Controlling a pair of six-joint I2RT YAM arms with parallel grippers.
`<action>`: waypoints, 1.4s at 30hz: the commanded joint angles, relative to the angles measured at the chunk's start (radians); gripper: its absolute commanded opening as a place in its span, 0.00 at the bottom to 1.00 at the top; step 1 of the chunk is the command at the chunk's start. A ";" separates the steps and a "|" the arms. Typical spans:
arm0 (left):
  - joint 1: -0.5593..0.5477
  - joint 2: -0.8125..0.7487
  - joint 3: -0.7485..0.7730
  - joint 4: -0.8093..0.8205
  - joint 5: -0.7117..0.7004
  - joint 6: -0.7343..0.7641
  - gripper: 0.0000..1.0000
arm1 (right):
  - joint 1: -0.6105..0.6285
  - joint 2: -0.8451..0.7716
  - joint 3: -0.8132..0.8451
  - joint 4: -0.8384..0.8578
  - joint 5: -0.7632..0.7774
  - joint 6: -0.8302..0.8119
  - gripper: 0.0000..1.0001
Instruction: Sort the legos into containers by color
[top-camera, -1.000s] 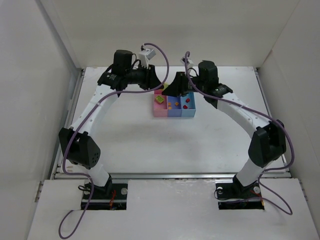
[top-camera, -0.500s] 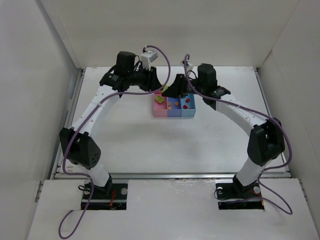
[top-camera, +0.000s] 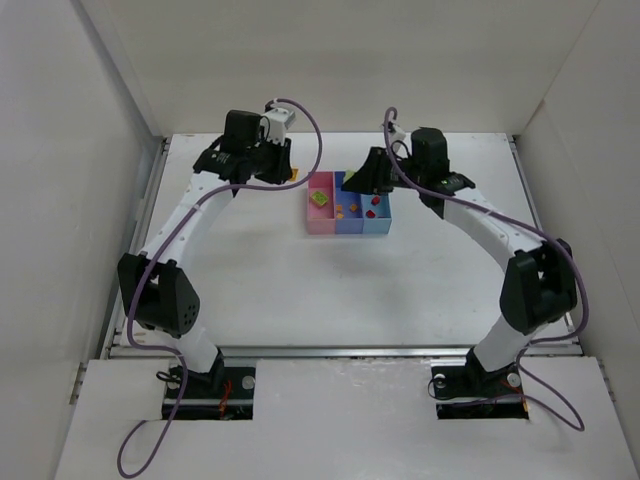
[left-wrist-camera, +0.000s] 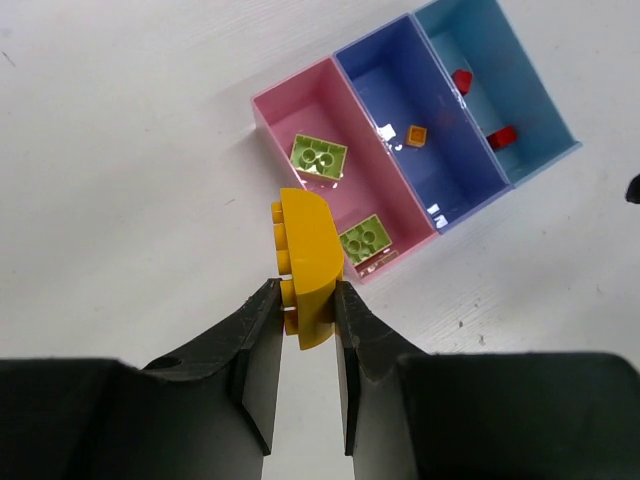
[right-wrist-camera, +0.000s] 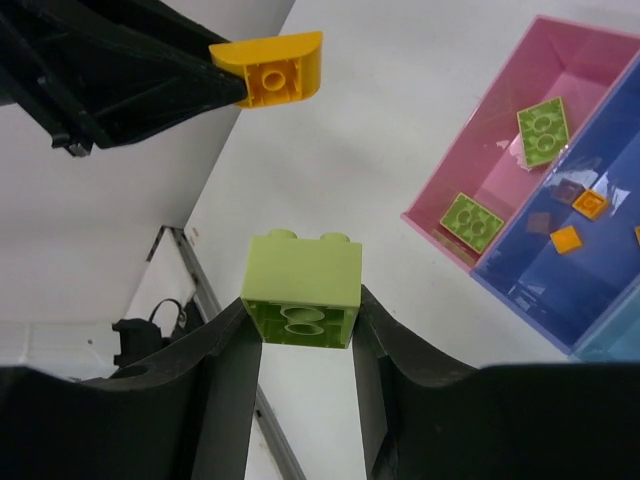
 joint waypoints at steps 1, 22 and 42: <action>0.024 -0.054 -0.012 0.029 -0.056 0.003 0.00 | 0.048 0.081 0.103 -0.039 0.048 -0.025 0.00; 0.077 -0.121 -0.103 0.047 -0.050 -0.006 0.00 | 0.132 0.532 0.572 -0.351 0.195 -0.153 0.69; -0.034 -0.008 0.003 0.038 0.116 0.062 0.00 | -0.067 0.052 0.300 -0.262 0.341 -0.075 0.72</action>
